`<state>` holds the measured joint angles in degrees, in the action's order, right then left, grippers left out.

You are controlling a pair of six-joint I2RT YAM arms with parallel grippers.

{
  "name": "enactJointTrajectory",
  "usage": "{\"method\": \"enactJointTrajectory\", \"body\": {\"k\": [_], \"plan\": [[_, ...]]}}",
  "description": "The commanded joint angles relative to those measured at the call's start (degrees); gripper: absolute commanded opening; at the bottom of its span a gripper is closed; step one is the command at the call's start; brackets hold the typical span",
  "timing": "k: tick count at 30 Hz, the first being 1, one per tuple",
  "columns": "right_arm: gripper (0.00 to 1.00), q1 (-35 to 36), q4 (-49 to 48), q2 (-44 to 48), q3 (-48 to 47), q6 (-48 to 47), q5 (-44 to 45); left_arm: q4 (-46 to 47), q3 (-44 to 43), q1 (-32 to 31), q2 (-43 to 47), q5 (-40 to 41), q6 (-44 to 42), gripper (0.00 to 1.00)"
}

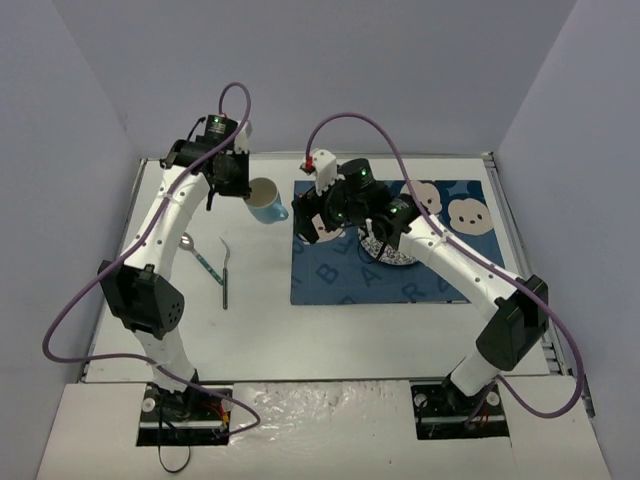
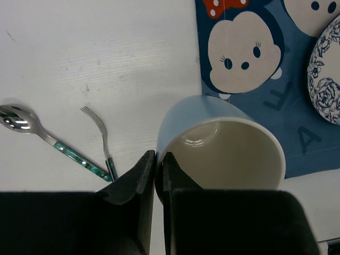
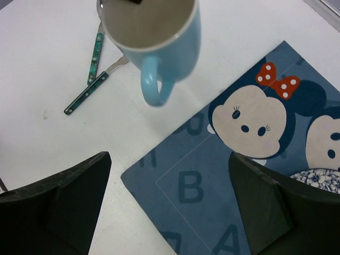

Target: Set the dinner table for one person

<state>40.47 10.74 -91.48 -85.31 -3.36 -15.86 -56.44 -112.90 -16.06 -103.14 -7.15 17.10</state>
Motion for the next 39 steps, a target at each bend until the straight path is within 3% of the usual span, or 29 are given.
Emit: {"method": "enactJointTrajectory", "body": {"k": [1,16,20,33,39], "plan": [[0.87,3.4,-2.3,-2.2,-5.1,-2.3,4.0,0.0,-1.3,-2.9,5.0,5.1,4.5,0.00],[0.69,6.3,-2.3,-8.2,-8.4,-3.0,4.5,-2.1,-1.4,-7.7,7.6,6.4,4.3,0.00],[0.54,6.2,-2.4,-8.7,-8.8,-3.1,4.8,-2.4,-1.0,-7.9,8.1,6.3,3.6,0.00],[0.29,6.3,-2.5,-8.9,-9.7,-3.8,5.9,-2.8,0.9,-8.6,8.8,5.8,2.9,0.00],[0.01,6.2,-2.6,-8.7,-8.9,-4.2,6.5,-2.6,1.0,-8.7,8.8,5.7,2.9,0.00]]}}
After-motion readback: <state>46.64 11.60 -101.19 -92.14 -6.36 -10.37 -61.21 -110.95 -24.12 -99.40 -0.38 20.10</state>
